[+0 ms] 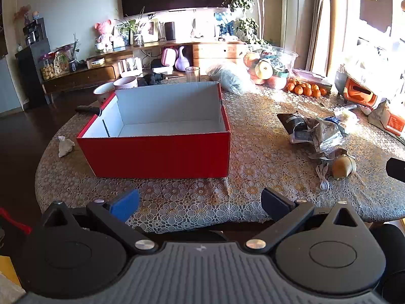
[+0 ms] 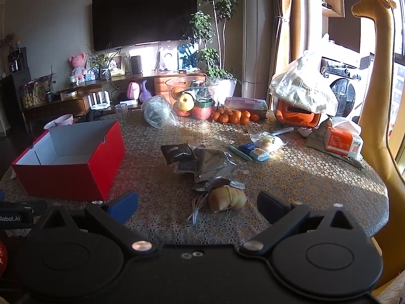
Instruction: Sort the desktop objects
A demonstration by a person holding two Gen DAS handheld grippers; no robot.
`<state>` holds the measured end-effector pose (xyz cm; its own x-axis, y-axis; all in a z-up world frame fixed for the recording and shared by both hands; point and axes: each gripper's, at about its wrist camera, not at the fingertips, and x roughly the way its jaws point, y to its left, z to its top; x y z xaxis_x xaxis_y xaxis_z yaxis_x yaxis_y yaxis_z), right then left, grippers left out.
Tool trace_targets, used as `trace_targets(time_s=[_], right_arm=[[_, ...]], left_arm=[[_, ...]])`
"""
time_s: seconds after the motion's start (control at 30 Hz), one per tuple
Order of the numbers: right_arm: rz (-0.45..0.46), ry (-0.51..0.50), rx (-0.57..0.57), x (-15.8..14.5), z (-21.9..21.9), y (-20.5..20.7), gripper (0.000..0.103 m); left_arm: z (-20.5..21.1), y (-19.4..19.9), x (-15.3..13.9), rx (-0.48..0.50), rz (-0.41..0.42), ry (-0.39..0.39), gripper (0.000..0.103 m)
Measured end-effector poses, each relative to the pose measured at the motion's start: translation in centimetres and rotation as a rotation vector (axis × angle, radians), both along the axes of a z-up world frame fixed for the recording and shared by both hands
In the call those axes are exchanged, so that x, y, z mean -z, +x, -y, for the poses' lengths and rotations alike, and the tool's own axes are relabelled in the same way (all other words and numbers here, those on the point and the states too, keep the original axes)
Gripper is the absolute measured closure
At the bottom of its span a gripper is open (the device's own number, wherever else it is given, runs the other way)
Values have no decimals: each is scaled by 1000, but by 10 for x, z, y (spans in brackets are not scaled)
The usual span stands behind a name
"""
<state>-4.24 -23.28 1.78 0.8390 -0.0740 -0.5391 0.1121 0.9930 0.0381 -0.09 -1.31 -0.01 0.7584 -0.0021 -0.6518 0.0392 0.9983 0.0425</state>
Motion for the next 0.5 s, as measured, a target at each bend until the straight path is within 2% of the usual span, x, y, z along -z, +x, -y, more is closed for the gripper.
trace_targets(time_s=[0.23,0.37,0.5], right_arm=[[26,44,-5,-1,11,2,0],[43,124,-44,1,22,4,0],[31,150,-44,4,31,10,0]], left_arm=[[5,7,1,12,10,3,0],[10,14,3,14,16,10,0],[17,22,4,35,34,16,0]])
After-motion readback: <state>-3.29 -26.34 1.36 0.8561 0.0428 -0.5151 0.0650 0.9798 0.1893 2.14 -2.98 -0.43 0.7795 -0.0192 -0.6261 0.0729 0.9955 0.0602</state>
